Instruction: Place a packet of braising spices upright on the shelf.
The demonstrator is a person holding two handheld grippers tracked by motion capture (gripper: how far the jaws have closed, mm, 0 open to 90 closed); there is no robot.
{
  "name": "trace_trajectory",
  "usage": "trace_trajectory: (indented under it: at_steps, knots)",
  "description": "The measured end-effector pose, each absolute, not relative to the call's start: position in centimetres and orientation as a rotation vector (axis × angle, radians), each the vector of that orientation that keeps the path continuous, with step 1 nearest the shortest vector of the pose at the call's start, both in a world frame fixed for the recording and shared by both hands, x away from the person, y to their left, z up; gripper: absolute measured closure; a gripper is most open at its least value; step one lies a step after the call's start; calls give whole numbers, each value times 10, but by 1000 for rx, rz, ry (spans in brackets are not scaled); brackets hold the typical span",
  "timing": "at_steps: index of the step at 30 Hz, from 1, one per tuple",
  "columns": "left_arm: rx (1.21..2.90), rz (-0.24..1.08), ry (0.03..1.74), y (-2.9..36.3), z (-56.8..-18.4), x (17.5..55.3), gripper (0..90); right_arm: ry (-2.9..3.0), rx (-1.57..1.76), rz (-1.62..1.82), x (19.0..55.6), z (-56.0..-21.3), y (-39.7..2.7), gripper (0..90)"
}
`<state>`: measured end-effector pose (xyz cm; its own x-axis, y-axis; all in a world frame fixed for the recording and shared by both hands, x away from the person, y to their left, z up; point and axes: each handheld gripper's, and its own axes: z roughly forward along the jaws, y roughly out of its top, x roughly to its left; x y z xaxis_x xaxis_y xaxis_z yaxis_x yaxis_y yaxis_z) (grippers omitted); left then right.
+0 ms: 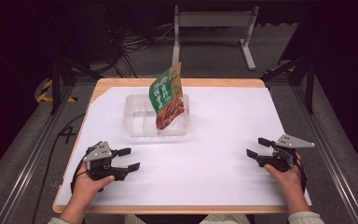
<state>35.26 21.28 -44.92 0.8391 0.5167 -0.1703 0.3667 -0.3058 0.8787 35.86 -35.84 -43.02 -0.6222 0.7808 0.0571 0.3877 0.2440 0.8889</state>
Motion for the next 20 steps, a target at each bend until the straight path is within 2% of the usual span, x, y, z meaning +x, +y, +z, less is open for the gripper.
trace_trajectory:
  at_steps: [14, 20]
  knots:
    - [1930, 121, 697, 214, -456, 357, 218, 2161, 1068, 1320, 359, -437, -354, 247]
    - [1912, 112, 694, 217, -456, 357, 222, 2161, 1072, 1320, 359, -437, -354, 247]
